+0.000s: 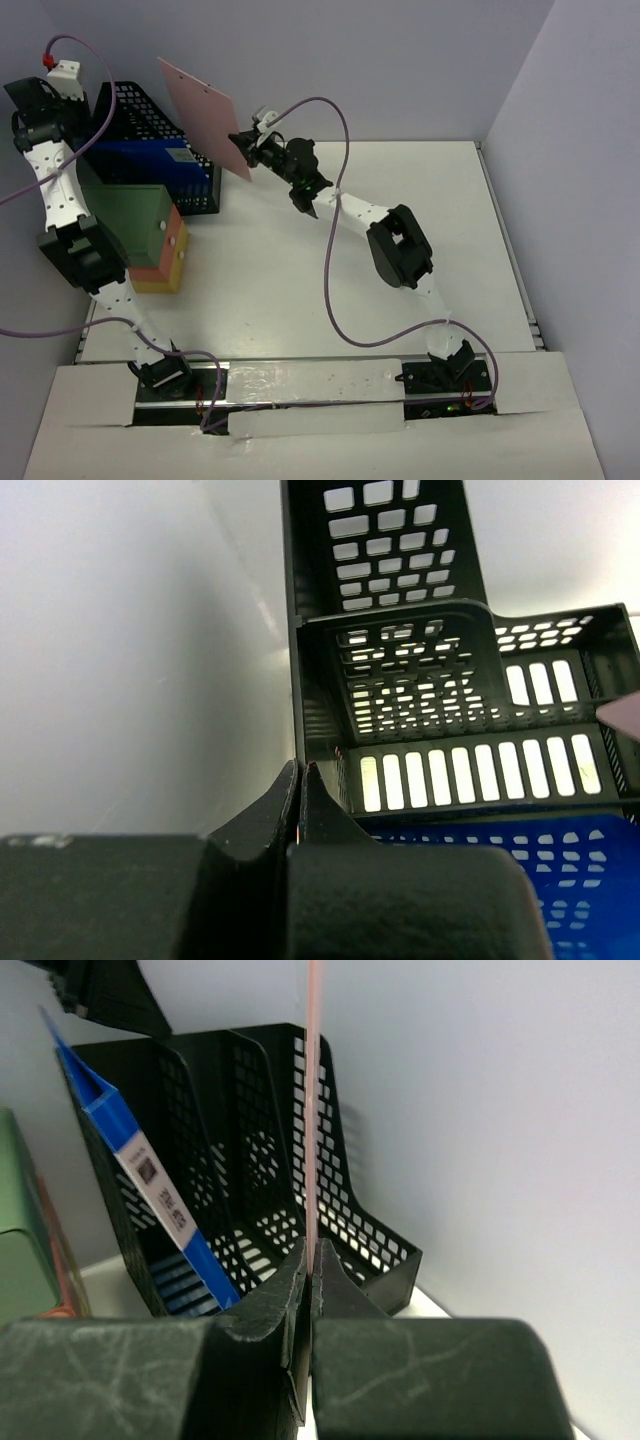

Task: Organize the desk

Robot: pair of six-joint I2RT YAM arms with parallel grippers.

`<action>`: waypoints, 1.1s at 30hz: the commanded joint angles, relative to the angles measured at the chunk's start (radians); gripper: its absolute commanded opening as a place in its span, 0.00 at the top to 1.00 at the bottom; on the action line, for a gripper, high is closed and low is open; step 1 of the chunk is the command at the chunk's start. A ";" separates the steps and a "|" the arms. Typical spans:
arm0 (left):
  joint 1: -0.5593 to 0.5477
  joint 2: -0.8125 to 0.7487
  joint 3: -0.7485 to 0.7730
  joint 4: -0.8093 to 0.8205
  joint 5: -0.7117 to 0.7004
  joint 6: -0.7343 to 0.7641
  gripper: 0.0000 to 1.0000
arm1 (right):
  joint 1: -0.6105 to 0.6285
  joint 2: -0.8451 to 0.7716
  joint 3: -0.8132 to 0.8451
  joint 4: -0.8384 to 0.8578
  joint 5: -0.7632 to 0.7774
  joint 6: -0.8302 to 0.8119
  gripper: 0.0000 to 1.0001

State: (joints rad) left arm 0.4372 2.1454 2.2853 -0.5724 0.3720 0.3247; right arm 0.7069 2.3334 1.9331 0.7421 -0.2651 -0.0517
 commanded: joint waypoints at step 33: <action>-0.233 -0.055 -0.138 -0.039 0.337 0.135 1.00 | 0.001 -0.053 0.048 0.127 -0.026 -0.028 1.00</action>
State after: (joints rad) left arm 0.2188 2.1124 2.1918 -0.5093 0.6561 0.5122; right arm 0.6965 2.2265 1.9307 0.8590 -0.3282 -0.0970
